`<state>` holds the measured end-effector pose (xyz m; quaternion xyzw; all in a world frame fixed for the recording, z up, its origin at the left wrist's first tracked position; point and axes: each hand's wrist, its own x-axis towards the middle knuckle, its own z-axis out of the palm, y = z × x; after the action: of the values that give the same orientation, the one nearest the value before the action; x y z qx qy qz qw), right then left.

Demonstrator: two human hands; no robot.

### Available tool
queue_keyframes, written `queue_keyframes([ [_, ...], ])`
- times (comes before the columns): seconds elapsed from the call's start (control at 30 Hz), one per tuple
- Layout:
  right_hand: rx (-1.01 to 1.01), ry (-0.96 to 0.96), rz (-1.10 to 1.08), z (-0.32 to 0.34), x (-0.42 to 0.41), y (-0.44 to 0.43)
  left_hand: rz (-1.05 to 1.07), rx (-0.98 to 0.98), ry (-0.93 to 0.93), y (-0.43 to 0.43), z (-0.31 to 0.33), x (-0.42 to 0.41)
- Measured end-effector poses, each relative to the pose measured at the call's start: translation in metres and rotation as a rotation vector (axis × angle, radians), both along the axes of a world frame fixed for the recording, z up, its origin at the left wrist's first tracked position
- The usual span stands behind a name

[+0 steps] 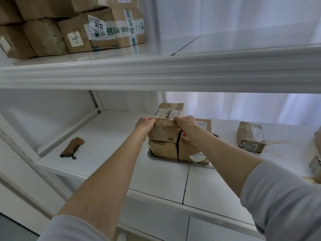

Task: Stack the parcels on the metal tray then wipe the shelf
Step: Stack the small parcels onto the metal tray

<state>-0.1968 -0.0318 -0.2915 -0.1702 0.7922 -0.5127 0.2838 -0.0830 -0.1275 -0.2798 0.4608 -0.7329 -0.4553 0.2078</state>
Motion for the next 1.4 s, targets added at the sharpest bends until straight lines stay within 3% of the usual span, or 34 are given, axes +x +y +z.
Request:
queue_keyframes([
  [0.77, -0.026, -0.035, 0.016, 0.005, 0.009, 0.011, -0.017, -0.095, -0.110, 0.003, 0.001, -0.001],
  [1.03, -0.027, 0.057, 0.018, 0.009, 0.004, 0.030, 0.070, -0.387, -0.243, 0.010, 0.006, -0.009],
  [1.2, -0.031, 0.117, -0.021, 0.011, -0.004, 0.048, 0.080, -0.663, -0.054, 0.028, 0.015, -0.021],
  [1.4, -0.025, 0.238, -0.125, 0.006, -0.028, 0.093, -0.125, -0.784, 0.082, 0.089, 0.026, -0.064],
])
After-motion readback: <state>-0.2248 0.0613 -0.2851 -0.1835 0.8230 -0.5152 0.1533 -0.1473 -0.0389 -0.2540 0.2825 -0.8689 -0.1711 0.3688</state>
